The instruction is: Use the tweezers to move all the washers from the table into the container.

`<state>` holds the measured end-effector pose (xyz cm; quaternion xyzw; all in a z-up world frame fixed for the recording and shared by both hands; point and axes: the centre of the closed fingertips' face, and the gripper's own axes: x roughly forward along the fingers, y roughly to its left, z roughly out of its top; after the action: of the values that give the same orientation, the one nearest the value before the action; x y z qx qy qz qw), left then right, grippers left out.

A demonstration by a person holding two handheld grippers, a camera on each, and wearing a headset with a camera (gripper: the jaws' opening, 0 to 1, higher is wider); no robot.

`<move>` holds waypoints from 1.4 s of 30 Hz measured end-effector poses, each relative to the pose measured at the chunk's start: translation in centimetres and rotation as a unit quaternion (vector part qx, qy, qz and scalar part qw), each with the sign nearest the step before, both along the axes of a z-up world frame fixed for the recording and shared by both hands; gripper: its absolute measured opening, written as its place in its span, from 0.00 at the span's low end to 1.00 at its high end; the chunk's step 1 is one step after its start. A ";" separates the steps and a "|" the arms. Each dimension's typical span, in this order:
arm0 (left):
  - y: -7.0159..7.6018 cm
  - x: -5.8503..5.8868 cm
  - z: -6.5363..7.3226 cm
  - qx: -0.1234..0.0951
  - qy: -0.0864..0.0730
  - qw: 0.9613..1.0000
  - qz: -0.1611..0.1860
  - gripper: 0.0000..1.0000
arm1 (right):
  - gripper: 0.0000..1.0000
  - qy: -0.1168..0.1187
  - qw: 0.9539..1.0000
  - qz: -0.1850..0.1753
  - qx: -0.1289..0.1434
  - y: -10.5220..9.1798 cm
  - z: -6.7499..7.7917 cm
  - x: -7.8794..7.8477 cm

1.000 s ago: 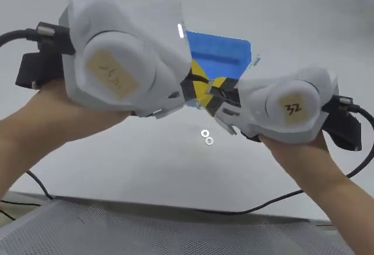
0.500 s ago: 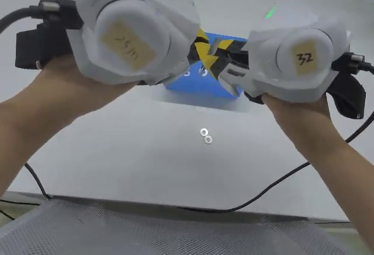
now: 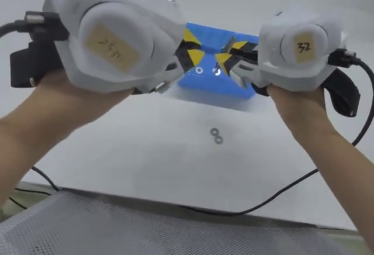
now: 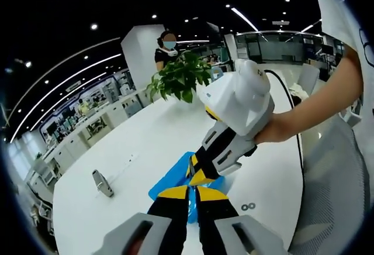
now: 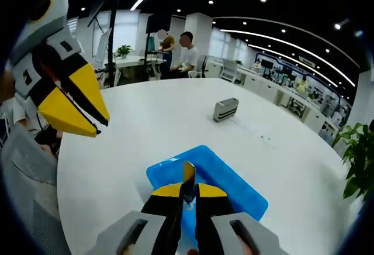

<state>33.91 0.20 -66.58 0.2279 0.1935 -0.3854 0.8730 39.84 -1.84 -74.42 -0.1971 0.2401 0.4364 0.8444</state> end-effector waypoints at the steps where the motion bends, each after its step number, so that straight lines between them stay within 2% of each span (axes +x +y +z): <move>1: 0.1 0.0 -0.1 -0.004 0.004 1.000 0.004 0.02 | 0.03 0.003 1.000 -0.001 0.001 0.1 -0.2 0.0; 7: 0.5 0.0 -0.3 -0.018 0.014 1.000 0.020 0.08 | 0.03 0.017 1.000 -0.004 -0.004 0.4 -1.6 0.0; 11: 0.6 0.1 -0.3 -0.031 0.021 0.999 0.028 0.16 | 0.03 0.020 1.000 -0.005 -0.005 0.5 -1.9 -0.1; 16: 0.3 0.4 -0.1 -0.043 0.022 0.998 0.033 0.23 | 0.04 0.026 1.000 -0.010 -0.009 0.2 -2.5 -0.3; 19: 0.2 0.6 0.0 -0.044 0.022 0.998 0.032 0.24 | 0.04 0.025 1.000 -0.015 -0.002 0.2 -2.5 -0.4; 22: 0.0 0.7 0.0 -0.044 0.022 0.998 0.031 0.26 | 0.05 0.026 0.999 -0.023 -0.006 -0.1 -2.6 -0.4; 28: -0.9 0.8 0.3 -0.044 0.020 0.999 0.020 0.26 | 0.04 0.002 1.000 -0.026 0.002 -0.2 -0.5 -1.0; 33: -2.1 1.0 1.0 -0.045 0.012 0.999 0.005 0.24 | 0.04 -0.031 0.999 -0.011 -0.002 0.0 1.6 -2.2; 38: -3.7 0.8 1.2 -0.043 0.010 0.999 -0.019 0.20 | 0.04 -0.047 0.999 0.001 -0.009 -0.1 2.7 -3.6; 42: -4.5 0.1 0.9 -0.039 0.013 0.998 -0.040 0.11 | 0.04 -0.049 0.999 0.009 -0.013 -0.2 2.7 -4.7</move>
<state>34.04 -4.26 -65.66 0.1963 0.1806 -0.4302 0.8625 35.15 -2.09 -71.71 -0.2315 0.2020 0.4303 0.8488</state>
